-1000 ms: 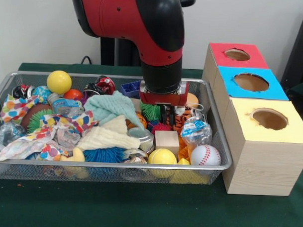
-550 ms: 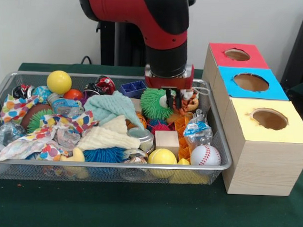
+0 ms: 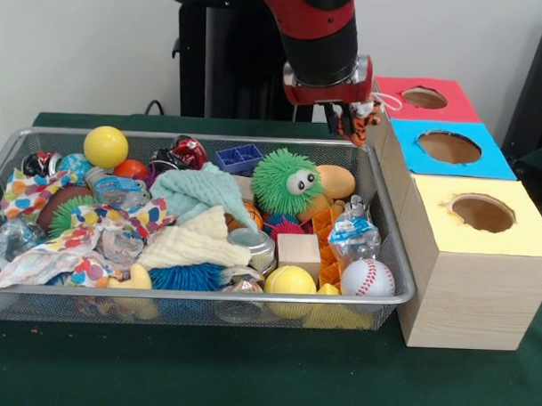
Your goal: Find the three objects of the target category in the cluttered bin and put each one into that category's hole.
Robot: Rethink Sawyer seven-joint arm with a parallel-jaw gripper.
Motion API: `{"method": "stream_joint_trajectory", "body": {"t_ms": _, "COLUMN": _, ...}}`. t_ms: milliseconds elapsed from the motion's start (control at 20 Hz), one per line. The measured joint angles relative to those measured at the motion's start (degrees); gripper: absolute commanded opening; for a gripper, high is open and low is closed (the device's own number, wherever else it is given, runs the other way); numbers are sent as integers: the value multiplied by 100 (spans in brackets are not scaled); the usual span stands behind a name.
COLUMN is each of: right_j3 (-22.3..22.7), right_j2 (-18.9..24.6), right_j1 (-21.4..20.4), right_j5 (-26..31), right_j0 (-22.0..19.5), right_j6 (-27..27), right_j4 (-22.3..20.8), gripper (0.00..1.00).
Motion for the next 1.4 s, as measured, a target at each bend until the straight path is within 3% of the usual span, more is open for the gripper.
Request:
{"method": "stream_joint_trajectory", "body": {"t_ms": 750, "right_j3": 623, "right_j2": 27, "right_j1": -496, "right_j5": 340, "right_j0": -110, "right_j6": 0, "right_j4": 319, "gripper": 0}}
{"method": "stream_joint_trajectory", "body": {"t_ms": 1400, "right_j3": 1580, "right_j2": 293, "right_j1": -624, "right_j5": 82, "right_j0": 219, "right_j6": 0, "right_j4": 1146, "gripper": 0}}
